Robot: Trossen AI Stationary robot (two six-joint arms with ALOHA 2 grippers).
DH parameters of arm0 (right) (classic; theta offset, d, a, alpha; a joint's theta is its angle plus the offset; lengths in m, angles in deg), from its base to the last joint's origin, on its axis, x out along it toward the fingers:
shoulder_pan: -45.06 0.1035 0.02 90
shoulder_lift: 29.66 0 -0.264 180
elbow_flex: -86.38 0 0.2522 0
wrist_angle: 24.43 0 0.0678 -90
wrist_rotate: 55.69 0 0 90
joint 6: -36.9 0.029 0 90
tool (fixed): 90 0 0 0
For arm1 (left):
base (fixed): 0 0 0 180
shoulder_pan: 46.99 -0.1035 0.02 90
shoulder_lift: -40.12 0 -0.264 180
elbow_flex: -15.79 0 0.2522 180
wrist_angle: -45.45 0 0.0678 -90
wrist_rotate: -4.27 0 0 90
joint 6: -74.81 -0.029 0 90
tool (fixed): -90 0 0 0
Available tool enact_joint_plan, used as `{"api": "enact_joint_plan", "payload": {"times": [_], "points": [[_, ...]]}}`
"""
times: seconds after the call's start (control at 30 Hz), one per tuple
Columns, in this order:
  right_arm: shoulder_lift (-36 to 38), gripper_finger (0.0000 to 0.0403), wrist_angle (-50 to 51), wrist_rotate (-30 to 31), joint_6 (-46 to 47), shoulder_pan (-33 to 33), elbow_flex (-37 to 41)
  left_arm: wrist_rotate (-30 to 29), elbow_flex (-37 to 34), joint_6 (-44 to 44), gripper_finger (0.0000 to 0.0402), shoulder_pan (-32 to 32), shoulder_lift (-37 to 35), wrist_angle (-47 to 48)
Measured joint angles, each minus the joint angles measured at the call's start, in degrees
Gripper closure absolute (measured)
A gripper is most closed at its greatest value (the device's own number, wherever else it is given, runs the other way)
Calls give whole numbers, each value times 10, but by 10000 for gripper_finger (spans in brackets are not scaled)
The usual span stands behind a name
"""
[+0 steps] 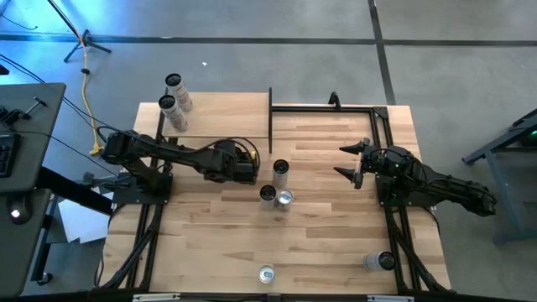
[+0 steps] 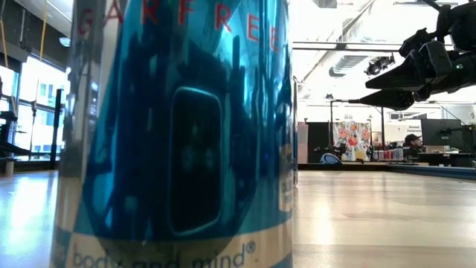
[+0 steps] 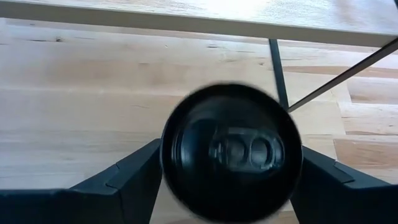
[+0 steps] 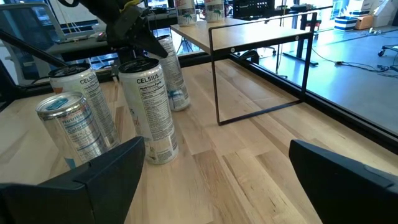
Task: Place canned beverage on shelf
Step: Put the top white blue soda can on the shelf
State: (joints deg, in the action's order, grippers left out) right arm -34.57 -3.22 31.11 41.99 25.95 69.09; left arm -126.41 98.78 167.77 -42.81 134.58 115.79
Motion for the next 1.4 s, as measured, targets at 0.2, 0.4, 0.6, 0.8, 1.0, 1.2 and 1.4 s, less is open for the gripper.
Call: {"api": "enact_joint_plan", "payload": {"times": [0.2,0.4,0.6,0.8,1.0,1.2,1.4], "points": [[0,16,0,0,0,0,0,-20,0,0,90,0,0,0],[0,16,0,0,0,0,0,-34,0,0,68,0,5,-12],[0,16,0,0,0,0,0,-36,0,0,64,4,35,-28],[0,16,0,0,0,0,0,-82,0,0,64,15,63,-40],[0,16,0,0,0,0,0,-144,0,30,64,40,79,-25],[0,16,0,0,0,0,0,-191,-1,70,64,63,86,5],[0,16,0,0,0,0,0,-246,-40,101,64,80,93,-13]]}}
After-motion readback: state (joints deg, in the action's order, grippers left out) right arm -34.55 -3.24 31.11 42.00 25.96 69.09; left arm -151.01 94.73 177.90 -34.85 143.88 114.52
